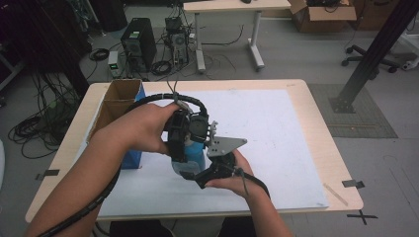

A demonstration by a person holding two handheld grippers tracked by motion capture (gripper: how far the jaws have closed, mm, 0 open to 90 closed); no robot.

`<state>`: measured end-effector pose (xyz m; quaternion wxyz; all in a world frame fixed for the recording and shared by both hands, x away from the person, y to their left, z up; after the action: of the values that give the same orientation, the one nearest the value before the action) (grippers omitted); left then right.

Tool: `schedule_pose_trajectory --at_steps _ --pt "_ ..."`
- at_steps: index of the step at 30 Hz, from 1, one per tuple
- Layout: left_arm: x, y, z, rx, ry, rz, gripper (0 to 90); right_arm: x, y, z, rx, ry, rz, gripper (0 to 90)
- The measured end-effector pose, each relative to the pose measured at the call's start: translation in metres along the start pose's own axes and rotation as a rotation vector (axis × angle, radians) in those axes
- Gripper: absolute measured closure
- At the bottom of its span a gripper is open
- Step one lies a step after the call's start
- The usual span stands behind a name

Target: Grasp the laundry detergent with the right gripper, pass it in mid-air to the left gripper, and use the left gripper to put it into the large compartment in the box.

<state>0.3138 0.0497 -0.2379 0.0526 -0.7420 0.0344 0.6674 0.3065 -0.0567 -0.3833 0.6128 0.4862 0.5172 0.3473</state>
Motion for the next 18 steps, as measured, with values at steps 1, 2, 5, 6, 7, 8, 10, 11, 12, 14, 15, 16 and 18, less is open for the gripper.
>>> schedule_pose_trajectory --at_steps 1,2,5,6,7,8,10,11,12,14,15,16,18 --pt "0.000 0.000 0.000 0.000 0.000 0.000 38.7 0.000 0.000 0.000 0.000 0.000 0.000 7.7" --pt "0.000 0.000 0.000 -0.005 -0.003 -0.003 38.7 0.000 -0.001 0.001 0.002 0.002 -0.001 6.2" --pt "0.001 0.001 -0.001 -0.019 -0.013 -0.004 38.7 -0.003 -0.003 0.004 0.025 -0.007 -0.004 2.2" --pt "0.001 0.002 -0.001 -0.024 -0.015 -0.003 38.6 -0.004 -0.004 0.005 0.030 -0.005 0.000 1.1" --pt "0.001 0.002 -0.001 -0.028 -0.016 -0.005 38.7 -0.005 -0.005 0.005 0.035 -0.004 0.004 0.1" --pt "0.002 0.002 -0.001 -0.037 -0.017 -0.001 38.6 -0.007 -0.006 0.005 0.040 0.002 0.006 0.1" --pt "0.002 0.002 -0.003 -0.053 -0.025 -0.004 38.6 -0.010 -0.006 0.005 0.040 0.006 0.007 0.1" --pt "0.003 0.002 -0.003 -0.055 -0.026 -0.004 38.6 -0.012 -0.006 0.005 0.034 0.008 0.006 0.1" --pt "0.003 0.001 -0.004 -0.068 -0.031 -0.001 38.6 -0.014 -0.006 0.005 0.034 0.013 0.004 0.1" --pt "0.003 0.001 -0.005 -0.074 -0.036 -0.005 38.5 -0.016 -0.007 0.006 0.035 0.014 0.002 0.1" --pt "0.003 0.001 -0.005 -0.077 -0.037 -0.003 38.5 -0.018 -0.007 0.007 0.040 0.013 0.003 0.1" --pt "0.002 0.001 -0.005 -0.079 -0.036 -0.004 38.5 -0.022 -0.008 0.009 0.044 0.010 0.004 0.1" --pt "0.001 0.000 -0.005 -0.079 -0.034 -0.004 38.5 -0.025 -0.009 0.009 0.047 0.016 0.003 0.1"
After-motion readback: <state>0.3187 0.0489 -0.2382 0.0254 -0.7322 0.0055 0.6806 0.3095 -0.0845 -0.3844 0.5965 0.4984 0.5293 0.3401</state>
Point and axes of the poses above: each handheld gripper's, and its own axes: x roughly forward along the jaws, y roughly out of its top, z roughly to its right, the point moved 1 cm from there along x, roughly forward along the jaws
